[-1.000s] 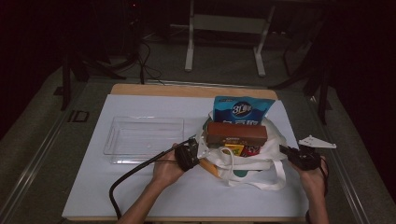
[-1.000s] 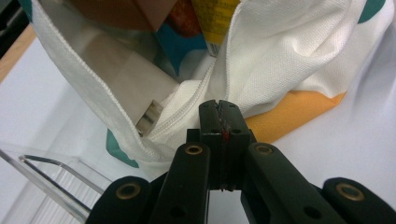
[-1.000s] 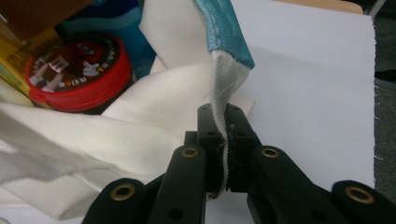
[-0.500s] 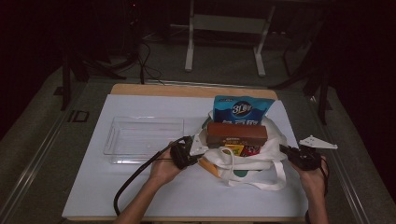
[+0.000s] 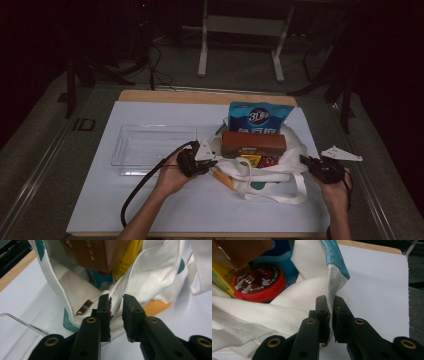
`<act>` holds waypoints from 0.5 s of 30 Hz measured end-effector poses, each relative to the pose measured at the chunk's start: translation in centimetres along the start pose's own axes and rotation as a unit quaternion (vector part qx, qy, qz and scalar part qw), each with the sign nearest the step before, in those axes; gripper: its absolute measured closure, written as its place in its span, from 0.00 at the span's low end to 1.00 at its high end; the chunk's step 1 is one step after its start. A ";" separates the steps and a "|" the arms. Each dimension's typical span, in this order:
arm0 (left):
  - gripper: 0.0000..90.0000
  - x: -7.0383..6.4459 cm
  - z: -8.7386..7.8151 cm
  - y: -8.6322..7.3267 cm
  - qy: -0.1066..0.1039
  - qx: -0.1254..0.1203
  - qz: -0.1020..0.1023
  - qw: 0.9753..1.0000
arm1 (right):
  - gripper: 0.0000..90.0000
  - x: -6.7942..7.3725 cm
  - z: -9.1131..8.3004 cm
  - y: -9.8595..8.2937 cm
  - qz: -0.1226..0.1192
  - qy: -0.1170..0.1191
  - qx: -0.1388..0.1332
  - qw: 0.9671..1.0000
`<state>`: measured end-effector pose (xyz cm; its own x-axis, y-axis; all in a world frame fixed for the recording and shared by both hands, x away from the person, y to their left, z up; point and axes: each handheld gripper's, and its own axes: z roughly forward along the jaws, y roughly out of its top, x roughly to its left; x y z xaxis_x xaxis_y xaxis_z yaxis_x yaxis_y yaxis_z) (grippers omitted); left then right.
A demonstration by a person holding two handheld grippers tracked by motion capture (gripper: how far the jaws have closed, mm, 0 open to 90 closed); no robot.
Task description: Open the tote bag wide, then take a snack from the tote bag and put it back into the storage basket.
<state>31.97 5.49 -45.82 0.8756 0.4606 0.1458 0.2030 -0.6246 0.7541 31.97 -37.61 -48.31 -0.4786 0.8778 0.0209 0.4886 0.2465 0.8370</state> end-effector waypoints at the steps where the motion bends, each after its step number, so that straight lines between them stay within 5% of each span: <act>1: 0.83 0.1 -0.2 0.0 -0.001 -0.001 -0.002 1.000 | 0.92 0.0 -0.1 -0.1 0.000 -0.001 0.000 1.000; 15: 0.76 2.5 -3.0 0.1 -0.018 -0.052 -0.042 0.998 | 0.85 0.4 -3.0 -0.5 0.011 -0.008 -0.053 0.999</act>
<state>32.89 8.43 -43.44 0.8727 0.4850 0.0571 0.2321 -0.5148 0.8253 29.39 -38.60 -47.05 -0.4574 0.8887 0.0316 0.4189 0.1840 0.8892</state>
